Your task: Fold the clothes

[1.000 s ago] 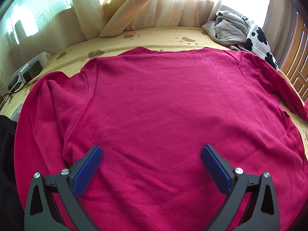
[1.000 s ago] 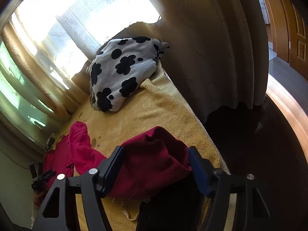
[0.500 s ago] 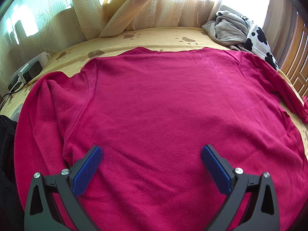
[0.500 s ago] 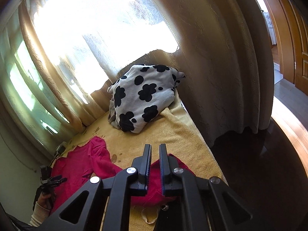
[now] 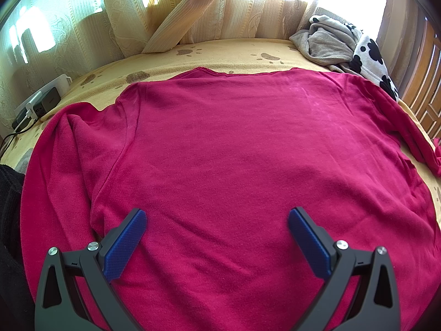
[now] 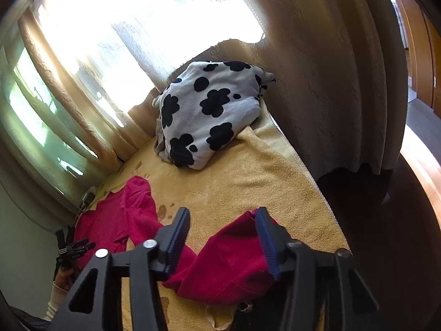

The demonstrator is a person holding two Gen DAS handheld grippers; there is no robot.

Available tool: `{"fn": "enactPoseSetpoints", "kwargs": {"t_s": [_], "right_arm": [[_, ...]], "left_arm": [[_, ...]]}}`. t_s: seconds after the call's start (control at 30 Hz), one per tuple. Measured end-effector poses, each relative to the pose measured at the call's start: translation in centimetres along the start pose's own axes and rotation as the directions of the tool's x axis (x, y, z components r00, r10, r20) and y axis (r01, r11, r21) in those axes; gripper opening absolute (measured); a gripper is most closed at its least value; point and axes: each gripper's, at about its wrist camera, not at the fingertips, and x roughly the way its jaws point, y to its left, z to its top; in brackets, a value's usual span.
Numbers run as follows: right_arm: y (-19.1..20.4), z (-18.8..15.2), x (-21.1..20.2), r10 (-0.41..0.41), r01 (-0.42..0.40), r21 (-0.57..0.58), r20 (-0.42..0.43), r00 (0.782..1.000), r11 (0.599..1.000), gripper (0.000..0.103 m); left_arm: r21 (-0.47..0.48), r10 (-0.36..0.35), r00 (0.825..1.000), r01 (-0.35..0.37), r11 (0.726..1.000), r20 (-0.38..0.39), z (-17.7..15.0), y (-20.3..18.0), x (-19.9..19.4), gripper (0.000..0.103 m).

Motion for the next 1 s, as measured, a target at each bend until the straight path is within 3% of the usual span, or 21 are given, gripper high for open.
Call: {"fn": "enactPoseSetpoints", "kwargs": {"t_s": [0.1,0.2,0.33,0.5,0.9,1.0], "right_arm": [[-0.2,0.4,-1.7,0.108,-0.114,0.050,0.108,0.988,0.992,0.087],[0.6,0.9,-2.1,0.080,-0.082,0.024,0.097,0.992,0.996,0.103],[1.3,0.7,-1.5,-0.046,0.047,-0.051,0.014,0.999,0.998,0.103],[1.0,0.2,-0.4,-0.170,0.163,-0.120,-0.052,0.984,0.979,0.103],[1.5,-0.5,4.3,-0.304,0.237,-0.286,-0.220,0.927,0.928,0.103],[2.1,-0.8,6.4,-0.345,0.241,-0.356,-0.265,0.900,0.903,0.103]], "left_arm": [[0.000,0.000,1.000,0.000,1.000,0.000,0.0,0.0,0.0,0.103],[0.000,0.000,1.000,0.000,1.000,0.000,0.0,0.0,0.0,0.103],[0.000,0.000,1.000,0.000,1.000,0.000,0.0,0.0,0.0,0.103],[0.000,0.000,1.000,0.000,1.000,0.000,0.0,0.0,0.0,0.103],[0.000,0.000,1.000,0.000,1.000,0.000,0.0,-0.1,0.0,0.103],[0.000,0.000,1.000,0.000,1.000,0.000,0.0,0.0,0.0,0.103]]}}
